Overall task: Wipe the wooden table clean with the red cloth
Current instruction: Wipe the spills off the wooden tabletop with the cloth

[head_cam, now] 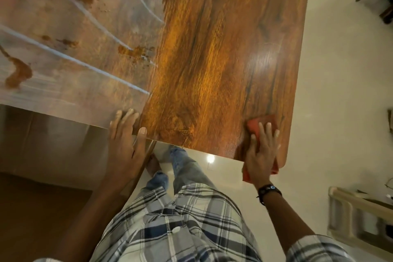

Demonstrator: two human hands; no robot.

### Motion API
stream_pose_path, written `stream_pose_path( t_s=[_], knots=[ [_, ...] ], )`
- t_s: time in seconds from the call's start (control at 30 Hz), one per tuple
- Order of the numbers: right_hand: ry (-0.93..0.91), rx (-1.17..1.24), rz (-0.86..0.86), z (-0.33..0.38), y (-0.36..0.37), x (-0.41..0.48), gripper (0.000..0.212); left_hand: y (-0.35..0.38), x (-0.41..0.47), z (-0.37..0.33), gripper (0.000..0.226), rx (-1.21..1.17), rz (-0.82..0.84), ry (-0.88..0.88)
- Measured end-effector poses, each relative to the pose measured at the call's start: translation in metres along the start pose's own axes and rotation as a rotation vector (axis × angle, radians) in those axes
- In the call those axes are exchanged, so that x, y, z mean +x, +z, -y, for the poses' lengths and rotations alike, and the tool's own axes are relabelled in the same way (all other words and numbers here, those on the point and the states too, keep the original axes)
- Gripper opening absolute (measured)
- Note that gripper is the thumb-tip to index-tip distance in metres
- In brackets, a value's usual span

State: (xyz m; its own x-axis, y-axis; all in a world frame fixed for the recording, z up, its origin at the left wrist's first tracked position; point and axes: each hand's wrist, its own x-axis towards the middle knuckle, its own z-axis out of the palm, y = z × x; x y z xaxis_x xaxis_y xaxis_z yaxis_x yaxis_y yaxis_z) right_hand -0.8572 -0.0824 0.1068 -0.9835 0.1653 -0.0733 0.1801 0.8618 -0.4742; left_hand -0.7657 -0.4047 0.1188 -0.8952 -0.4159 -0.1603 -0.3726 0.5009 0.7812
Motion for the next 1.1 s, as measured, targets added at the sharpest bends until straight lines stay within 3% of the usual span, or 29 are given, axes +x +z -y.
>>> stream_pose_path(
  t_s=[0.13, 0.33, 0.4, 0.47, 0.63, 0.73, 0.8, 0.97, 1.03, 1.1],
  knots=[
    [-0.348, -0.09, 0.179, 0.054, 0.037, -0.019, 0.047, -0.001, -0.003, 0.009, 0.052, -0.003, -0.042, -0.026],
    [-1.134, -0.179, 0.451, 0.151, 0.1, -0.044, 0.059, -0.016, -0.002, 0.016, 0.058, 0.051, -0.168, -0.053],
    [-1.284, -0.217, 0.491, 0.174, 0.108, -0.027, 0.06, -0.022, -0.002, 0.022, 0.059, 0.053, -0.201, -0.075],
    [-1.246, -0.181, 0.521, 0.194, 0.111, 0.005, 0.055, -0.027, -0.003, 0.028, 0.056, 0.057, -0.228, -0.089],
    [-0.791, -0.048, 0.451, 0.249, 0.122, 0.116, 0.051, -0.033, -0.004, 0.04, 0.06, -0.019, -0.236, -0.185],
    [-0.643, -0.025, 0.41, 0.275, 0.13, 0.133, 0.044, -0.032, -0.003, 0.046, 0.064, -0.052, -0.278, -0.228],
    [-0.722, -0.042, 0.447, 0.275, 0.133, 0.104, 0.046, -0.028, -0.004, 0.05, 0.068, -0.109, -0.32, -0.269],
    [-1.234, -0.13, 0.618, 0.221, 0.124, -0.031, 0.06, -0.022, -0.006, 0.053, 0.076, -0.255, -0.381, -0.364],
    [-1.392, -0.185, 0.656, 0.203, 0.121, -0.051, 0.06, -0.023, -0.007, 0.053, 0.077, -0.27, -0.393, -0.392],
    [-1.43, -0.204, 0.662, 0.202, 0.12, -0.035, 0.066, -0.025, -0.006, 0.053, 0.077, -0.292, -0.409, -0.408]
  ],
)
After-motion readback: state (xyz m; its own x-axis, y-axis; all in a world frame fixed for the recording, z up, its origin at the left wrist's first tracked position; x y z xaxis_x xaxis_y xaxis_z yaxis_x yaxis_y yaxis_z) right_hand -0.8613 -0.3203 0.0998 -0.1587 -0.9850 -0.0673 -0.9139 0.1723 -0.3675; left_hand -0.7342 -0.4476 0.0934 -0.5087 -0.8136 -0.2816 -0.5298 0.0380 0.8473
